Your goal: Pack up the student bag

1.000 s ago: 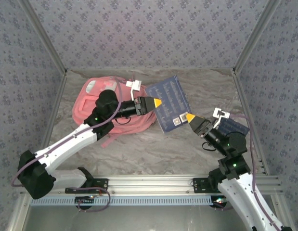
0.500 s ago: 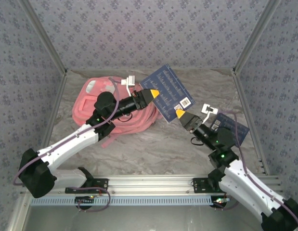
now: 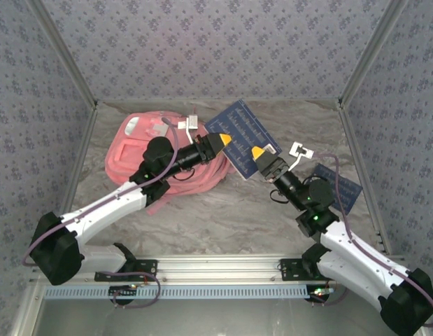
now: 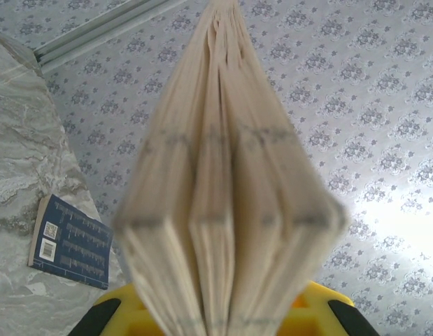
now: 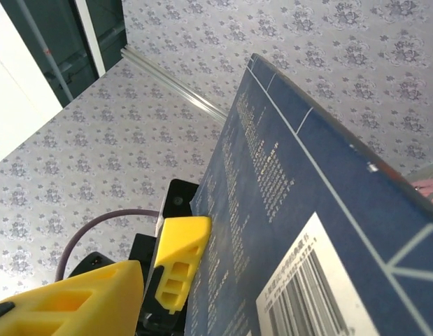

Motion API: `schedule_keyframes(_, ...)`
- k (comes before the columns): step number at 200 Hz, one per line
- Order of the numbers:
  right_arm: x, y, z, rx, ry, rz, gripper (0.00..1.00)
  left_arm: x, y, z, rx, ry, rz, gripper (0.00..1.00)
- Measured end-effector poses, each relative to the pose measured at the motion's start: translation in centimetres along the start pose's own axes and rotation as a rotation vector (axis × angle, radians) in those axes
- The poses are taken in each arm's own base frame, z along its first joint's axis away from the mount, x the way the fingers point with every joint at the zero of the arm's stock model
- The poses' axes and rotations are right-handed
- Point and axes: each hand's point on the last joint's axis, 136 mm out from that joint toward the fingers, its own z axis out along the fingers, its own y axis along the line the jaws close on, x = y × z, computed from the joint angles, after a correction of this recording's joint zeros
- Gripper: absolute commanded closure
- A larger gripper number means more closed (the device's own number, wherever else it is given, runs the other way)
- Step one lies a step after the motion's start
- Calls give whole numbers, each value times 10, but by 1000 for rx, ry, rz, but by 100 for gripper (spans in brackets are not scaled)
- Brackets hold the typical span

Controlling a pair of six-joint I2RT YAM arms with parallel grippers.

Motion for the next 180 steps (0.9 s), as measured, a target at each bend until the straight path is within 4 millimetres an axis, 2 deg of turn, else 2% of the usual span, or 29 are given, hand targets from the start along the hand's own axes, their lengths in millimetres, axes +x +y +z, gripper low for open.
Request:
schedule_keyframes(12,1,-4,2,12,-2,1,42,0,1,0,-2,-4,-1,100)
schedule_keyframes(28,1,-7,3,22,-8,4,51,0,1,0,-2,-9,-5,100)
schedule_keyframes(51,1,-9,6,24,-15,14,57,-1,1,0,2,-10,-11,100)
schedule_keyframes(72,1,-13,8,31,-17,23,68,1,1,1,2,-6,-18,100)
schedule_keyframes(108,1,-11,9,22,-22,29,100,2,4,1,-6,-7,-21,100)
schedule_keyframes(117,1,-10,9,23,-22,32,100,2,5,1,-11,-7,-20,100)
schedule_keyframes(142,3,-13,4,46,-9,31,100,6,14,-1,-59,7,5,84)
schedule_keyframes(158,6,-17,-5,88,9,21,100,12,24,-6,-124,41,44,68)
schedule_keyframes(170,-1,-23,-16,137,-16,-3,100,10,33,-11,-198,55,89,57)
schedule_keyframes(180,-8,-27,-27,182,-36,-28,100,4,38,-14,-265,66,136,52)
